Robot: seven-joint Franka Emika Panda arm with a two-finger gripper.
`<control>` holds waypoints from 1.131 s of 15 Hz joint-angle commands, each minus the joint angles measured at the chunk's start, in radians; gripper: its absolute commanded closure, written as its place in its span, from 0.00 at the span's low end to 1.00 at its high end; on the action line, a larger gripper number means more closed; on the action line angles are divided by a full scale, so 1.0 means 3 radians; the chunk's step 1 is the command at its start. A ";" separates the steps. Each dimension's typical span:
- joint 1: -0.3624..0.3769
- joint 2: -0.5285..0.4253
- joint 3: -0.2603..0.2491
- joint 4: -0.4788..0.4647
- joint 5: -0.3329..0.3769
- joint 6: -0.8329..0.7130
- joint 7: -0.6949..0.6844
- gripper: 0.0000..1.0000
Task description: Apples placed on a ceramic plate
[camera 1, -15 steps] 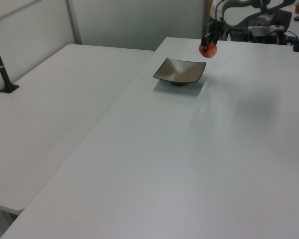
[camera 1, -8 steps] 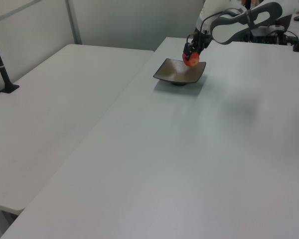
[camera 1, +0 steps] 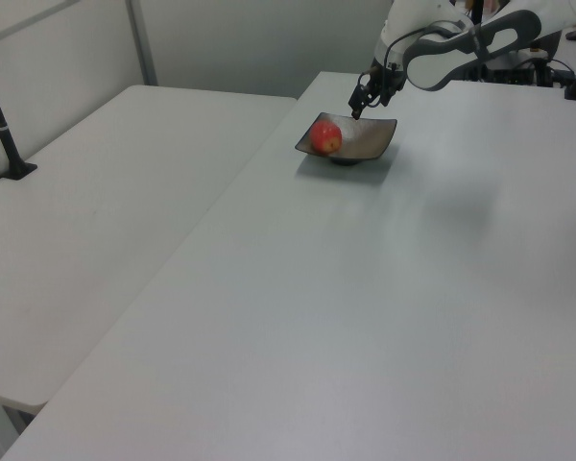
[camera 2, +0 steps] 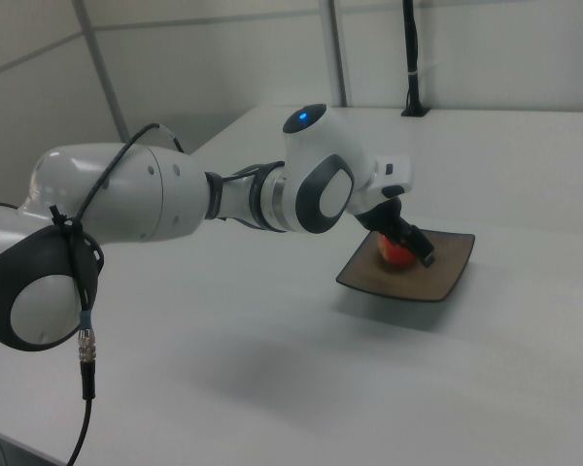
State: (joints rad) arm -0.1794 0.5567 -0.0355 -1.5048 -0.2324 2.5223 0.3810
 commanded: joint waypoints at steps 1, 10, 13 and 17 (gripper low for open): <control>0.0046 -0.0218 -0.0025 0.0010 -0.0089 -0.0648 -0.0113 0.00; 0.0158 -0.0934 0.0159 -0.0434 -0.0023 -0.2261 -0.0922 0.00; 0.0270 -0.1180 0.0159 -0.0700 0.0175 -0.2231 -0.0881 0.00; 0.0414 -0.1588 0.0159 -0.1032 0.0381 -0.2226 -0.0932 0.00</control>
State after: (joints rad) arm -0.0903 0.2251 0.0183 -1.6773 -0.1611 1.8489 0.1294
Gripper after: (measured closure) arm 0.000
